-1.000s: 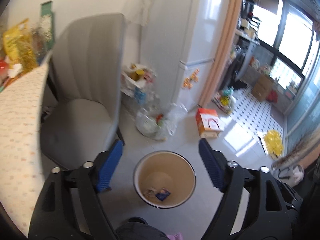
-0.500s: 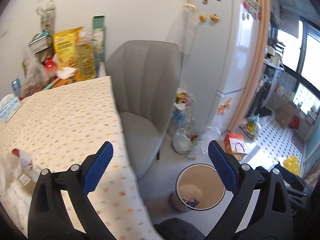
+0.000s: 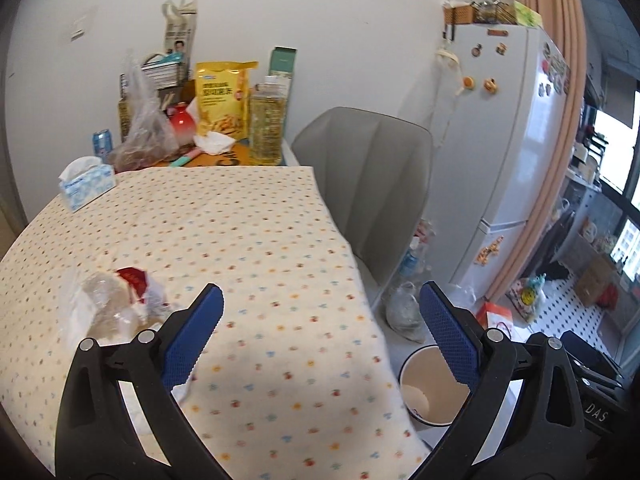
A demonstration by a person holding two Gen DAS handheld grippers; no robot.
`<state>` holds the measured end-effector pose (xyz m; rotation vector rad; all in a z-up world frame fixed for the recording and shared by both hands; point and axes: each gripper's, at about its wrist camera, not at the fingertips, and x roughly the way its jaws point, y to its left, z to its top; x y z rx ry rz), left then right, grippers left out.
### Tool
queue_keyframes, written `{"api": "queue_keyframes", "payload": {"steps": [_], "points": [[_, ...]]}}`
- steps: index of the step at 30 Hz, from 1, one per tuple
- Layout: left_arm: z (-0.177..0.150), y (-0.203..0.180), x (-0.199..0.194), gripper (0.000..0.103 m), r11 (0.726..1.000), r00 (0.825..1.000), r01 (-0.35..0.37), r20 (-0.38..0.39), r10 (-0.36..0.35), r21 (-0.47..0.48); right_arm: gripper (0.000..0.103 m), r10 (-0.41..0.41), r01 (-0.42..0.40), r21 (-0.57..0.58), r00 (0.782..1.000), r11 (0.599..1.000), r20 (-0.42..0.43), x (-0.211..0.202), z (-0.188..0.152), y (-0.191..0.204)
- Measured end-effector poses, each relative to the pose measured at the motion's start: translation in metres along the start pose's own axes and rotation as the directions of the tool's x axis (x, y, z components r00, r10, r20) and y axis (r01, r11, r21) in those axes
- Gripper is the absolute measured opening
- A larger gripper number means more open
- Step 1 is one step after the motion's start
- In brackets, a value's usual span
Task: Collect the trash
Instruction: 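Move both open tools back over the table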
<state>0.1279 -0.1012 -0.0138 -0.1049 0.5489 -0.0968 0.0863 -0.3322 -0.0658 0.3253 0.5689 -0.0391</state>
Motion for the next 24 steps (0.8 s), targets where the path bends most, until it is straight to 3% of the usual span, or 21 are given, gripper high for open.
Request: {"api": "queue_keyframes", "payload": {"steps": [11, 24], "points": [[-0.013, 0.069, -0.031, 0.097, 0.990, 0.995, -0.092, 0.034, 0.096, -0.105, 0.094, 0.086, -0.089, -0.111, 0.996, 0.990, -0.027, -0.001, -0.009, 0.064], [-0.030, 0.133, -0.055, 0.097, 0.962, 0.977, -0.205, 0.020, 0.212, -0.179, 0.088, 0.175, -0.187, -0.189, 0.982, 0.964, -0.076, 0.006, -0.025, 0.124]]}}
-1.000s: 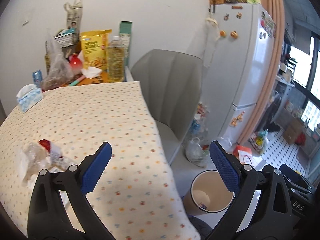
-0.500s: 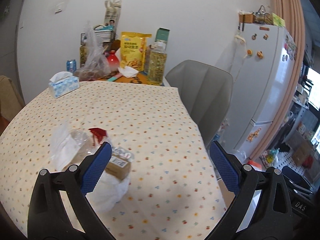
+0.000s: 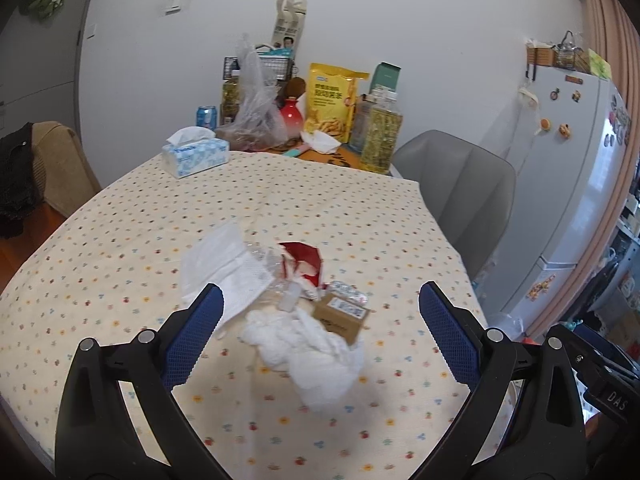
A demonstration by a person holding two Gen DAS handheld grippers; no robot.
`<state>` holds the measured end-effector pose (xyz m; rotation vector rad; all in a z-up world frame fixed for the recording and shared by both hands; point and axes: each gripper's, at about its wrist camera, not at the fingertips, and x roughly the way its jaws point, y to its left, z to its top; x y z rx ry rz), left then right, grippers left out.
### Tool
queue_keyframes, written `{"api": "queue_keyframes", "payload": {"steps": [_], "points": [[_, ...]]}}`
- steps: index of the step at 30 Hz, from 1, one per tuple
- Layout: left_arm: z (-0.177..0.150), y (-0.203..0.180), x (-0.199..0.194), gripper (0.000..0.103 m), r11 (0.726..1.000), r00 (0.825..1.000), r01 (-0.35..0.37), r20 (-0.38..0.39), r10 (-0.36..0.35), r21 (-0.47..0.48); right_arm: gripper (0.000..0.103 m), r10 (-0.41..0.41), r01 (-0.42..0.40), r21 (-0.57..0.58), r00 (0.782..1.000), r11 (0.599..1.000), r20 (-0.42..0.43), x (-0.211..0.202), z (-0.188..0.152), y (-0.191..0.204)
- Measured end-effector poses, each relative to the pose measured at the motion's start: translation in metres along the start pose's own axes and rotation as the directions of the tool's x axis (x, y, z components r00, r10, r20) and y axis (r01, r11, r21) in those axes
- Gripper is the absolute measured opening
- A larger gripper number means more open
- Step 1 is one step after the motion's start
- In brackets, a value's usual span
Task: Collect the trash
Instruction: 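Move both open tools back over the table, then close the left tool on the white face mask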
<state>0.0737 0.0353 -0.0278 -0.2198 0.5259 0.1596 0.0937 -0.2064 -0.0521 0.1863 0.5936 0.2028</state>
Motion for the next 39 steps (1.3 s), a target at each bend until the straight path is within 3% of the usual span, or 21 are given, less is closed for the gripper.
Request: {"api": "queue_keyframes", "payload": {"steps": [10, 13, 34, 37, 39], "points": [[-0.013, 0.050, 0.007, 0.097, 0.996, 0.999, -0.033, -0.030, 0.030, -0.085, 0.080, 0.044, -0.047, -0.061, 0.997, 0.997, -0.059, 0.021, -0.009, 0.044], [-0.014, 0.057, 0.015, 0.092, 0.995, 0.999, -0.036, -0.042, 0.032, -0.095, 0.075, 0.049, -0.055, -0.067, 0.995, 0.996, -0.082, 0.029, -0.014, 0.050], [0.000, 0.056, 0.107, 0.087, 0.994, 0.980, -0.094, -0.184, 0.082, -0.057, 0.073, 0.014, -0.023, -0.060, 0.990, 0.998, -0.141, 0.080, -0.007, 0.060], [0.001, 0.063, 0.112, 0.068, 0.992, 0.978, -0.095, -0.192, 0.078, -0.083, 0.073, 0.017, -0.027, -0.068, 0.988, 0.997, -0.151, 0.088, -0.009, 0.066], [0.001, 0.068, 0.111, 0.046, 0.991, 0.980, -0.084, -0.190, 0.064, -0.100, 0.073, 0.024, -0.036, -0.072, 0.987, 0.997, -0.160, 0.092, -0.010, 0.071]]}}
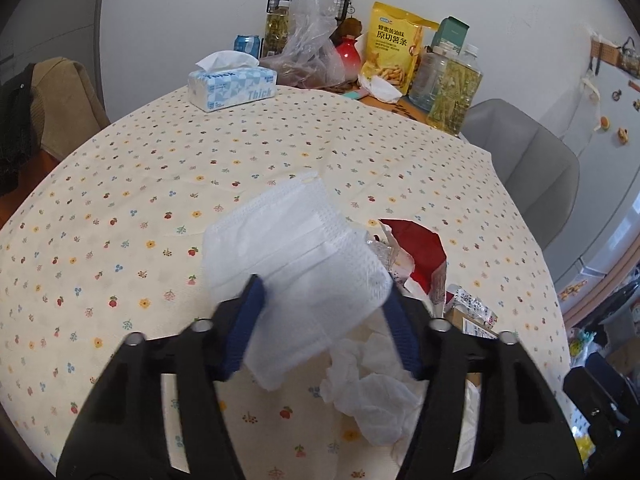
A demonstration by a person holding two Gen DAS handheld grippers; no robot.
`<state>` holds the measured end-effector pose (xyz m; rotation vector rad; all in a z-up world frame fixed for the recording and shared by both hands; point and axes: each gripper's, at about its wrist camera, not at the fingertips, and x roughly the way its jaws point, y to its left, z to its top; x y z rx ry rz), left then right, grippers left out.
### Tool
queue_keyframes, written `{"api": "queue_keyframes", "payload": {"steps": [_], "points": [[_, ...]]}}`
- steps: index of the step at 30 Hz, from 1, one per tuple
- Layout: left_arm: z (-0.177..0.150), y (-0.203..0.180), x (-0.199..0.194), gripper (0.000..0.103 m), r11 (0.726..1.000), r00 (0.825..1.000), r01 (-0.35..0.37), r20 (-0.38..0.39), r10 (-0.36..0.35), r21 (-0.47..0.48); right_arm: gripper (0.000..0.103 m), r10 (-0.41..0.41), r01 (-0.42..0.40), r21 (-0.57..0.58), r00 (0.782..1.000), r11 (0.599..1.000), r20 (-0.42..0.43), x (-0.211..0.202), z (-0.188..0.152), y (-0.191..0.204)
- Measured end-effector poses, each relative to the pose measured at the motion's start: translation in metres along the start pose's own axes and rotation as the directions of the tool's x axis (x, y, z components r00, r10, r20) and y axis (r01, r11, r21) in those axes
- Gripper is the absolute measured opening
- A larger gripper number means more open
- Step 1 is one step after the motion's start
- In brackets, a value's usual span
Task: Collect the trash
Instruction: 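Close the left tool on the white face mask, then close the right tool on the small cardboard box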
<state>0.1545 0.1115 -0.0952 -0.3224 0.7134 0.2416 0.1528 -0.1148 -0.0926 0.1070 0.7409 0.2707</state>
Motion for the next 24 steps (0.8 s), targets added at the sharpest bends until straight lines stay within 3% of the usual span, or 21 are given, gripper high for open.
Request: {"api": "queue_keyframes", "payload": {"steps": [2, 8, 24], "points": [[0.000, 0.006, -0.007, 0.026, 1.000, 1.000, 0.009, 0.011, -0.009, -0.017, 0.073, 0.010, -0.010, -0.011, 1.000, 1.000, -0.004, 0.003, 0.001, 0.007], [0.003, 0.025, -0.027, 0.005, 0.998, 0.998, 0.028, 0.051, -0.026, -0.050, 0.073, 0.041, -0.042, -0.031, 0.999, 0.999, -0.011, 0.012, 0.002, 0.025], [0.000, 0.061, -0.031, 0.003, 0.995, 0.997, -0.027, 0.068, 0.034, -0.095, 0.065, 0.091, -0.095, -0.064, 0.994, 0.993, -0.061, 0.040, 0.005, 0.060]]}}
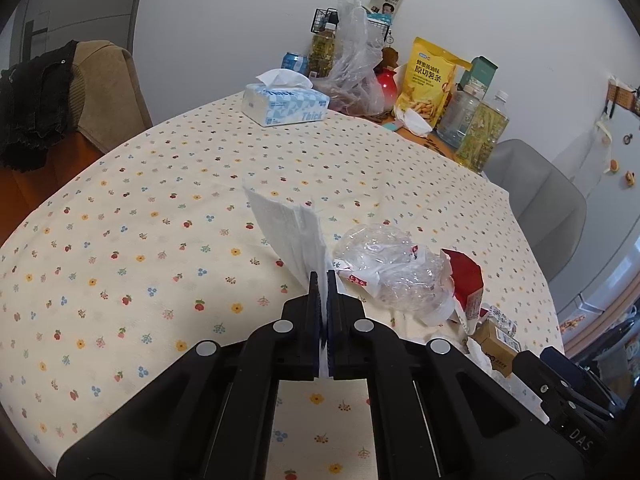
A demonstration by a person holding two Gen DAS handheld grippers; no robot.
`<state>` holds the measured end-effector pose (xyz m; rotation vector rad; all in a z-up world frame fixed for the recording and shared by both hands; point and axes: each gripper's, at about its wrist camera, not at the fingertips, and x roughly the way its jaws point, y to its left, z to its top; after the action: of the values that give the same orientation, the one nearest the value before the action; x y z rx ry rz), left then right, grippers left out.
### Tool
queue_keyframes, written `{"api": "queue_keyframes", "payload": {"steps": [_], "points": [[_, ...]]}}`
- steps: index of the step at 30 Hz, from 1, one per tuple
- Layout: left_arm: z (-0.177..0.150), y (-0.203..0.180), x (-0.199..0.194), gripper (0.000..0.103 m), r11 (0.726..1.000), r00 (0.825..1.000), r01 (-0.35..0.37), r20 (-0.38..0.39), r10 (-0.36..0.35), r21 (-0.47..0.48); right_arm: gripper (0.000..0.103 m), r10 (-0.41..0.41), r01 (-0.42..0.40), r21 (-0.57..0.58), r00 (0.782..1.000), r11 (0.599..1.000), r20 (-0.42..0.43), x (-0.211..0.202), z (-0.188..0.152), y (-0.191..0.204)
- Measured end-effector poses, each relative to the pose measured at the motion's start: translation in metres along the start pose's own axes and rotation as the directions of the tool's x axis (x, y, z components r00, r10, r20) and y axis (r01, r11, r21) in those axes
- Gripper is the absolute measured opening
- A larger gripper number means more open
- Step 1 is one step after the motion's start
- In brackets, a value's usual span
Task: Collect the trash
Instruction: 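Close the right tool on the small cardboard box, then carry the mask and cardboard box over the trash bin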
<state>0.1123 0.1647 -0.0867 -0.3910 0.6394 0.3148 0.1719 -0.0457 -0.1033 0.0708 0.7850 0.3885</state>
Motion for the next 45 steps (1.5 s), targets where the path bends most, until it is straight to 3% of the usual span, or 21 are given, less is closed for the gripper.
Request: {"api": "queue_keyframes", "payload": {"steps": [15, 16, 17, 18, 32, 40, 45], "points": [[-0.006, -0.012, 0.012, 0.003, 0.999, 1.000, -0.009, -0.014, 0.010, 0.047, 0.065, -0.003, 0.003, 0.008, 0.999, 1.000, -0.041, 0.037, 0.012, 0.014], [-0.005, -0.012, 0.012, 0.003, 0.999, 1.000, -0.010, -0.014, 0.011, 0.048, 0.064, -0.002, 0.002, 0.008, 0.999, 1.000, -0.050, 0.039, 0.011, 0.014], [-0.005, -0.013, 0.011, 0.003, 0.999, 1.000, -0.011, -0.013, 0.012, 0.052, 0.052, 0.011, -0.010, 0.015, 0.998, 1.000, -0.064, 0.041, 0.011, 0.013], [-0.004, -0.015, 0.010, 0.003, 0.998, 1.000, -0.011, -0.012, 0.012, 0.054, 0.052, 0.024, -0.023, 0.026, 0.997, 0.999, -0.073, 0.042, 0.010, 0.012], [0.008, -0.056, -0.031, 0.003, 0.991, 0.996, -0.009, 0.093, -0.003, 0.132, 0.052, 0.043, -0.044, 0.036, 0.998, 0.998, 0.040, -0.019, 0.014, -0.004], [0.011, -0.102, -0.060, 0.003, 0.979, 0.985, 0.035, 0.161, -0.068, 0.199, 0.052, 0.001, -0.010, 0.070, 0.991, 0.997, 0.131, -0.066, 0.019, -0.036], [0.006, -0.139, -0.069, 0.003, 0.964, 0.980, 0.075, 0.162, -0.119, 0.255, 0.052, -0.044, 0.021, 0.122, 0.982, 0.992, 0.186, -0.093, 0.019, -0.067]]}}
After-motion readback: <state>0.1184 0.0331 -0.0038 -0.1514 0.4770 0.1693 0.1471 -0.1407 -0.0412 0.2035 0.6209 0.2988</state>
